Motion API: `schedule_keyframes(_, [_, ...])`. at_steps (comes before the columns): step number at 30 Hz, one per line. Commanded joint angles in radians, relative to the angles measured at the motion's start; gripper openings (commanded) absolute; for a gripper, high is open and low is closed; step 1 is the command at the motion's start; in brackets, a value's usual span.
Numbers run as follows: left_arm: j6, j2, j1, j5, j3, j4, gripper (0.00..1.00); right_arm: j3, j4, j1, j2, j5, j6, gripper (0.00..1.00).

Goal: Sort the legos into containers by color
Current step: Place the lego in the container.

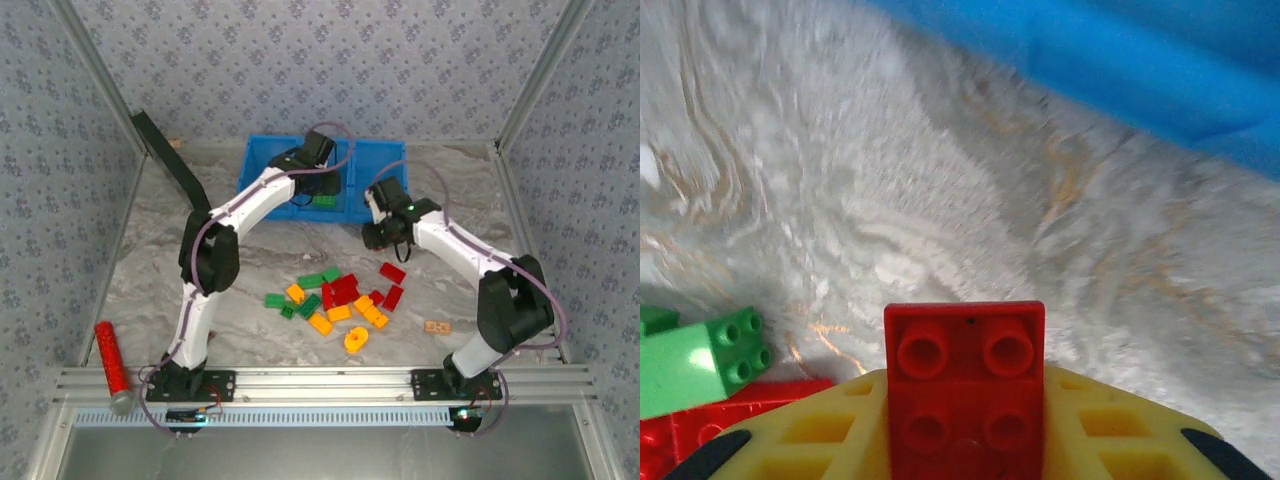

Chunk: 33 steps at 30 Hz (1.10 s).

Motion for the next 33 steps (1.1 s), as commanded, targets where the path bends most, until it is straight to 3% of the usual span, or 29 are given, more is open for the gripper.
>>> schedule_keyframes(1, [0.018,-0.181,-0.004,0.053,-0.04,0.033,0.48,0.103,-0.021,-0.06,-0.004,-0.008,0.02,0.34])
schedule_keyframes(9, [0.073,-0.494,-0.05,-0.004,-0.479,-0.01,0.6,0.424,-0.066,-0.105,0.254,0.017,-0.029,0.34])
schedule_keyframes(15, [0.082,-0.622,-0.161,-0.029,-0.699,-0.043,0.65,0.651,-0.115,-0.133,0.46,0.005,-0.042,0.34])
schedule_keyframes(24, [-0.002,-0.638,-0.355,-0.119,-0.808,-0.023,0.66,0.836,-0.155,-0.168,0.671,-0.01,-0.042,0.35])
schedule_keyframes(33, [0.051,-0.516,-0.393,-0.18,-0.745,-0.005,0.66,0.817,-0.132,-0.192,0.709,-0.037,-0.032,0.4])
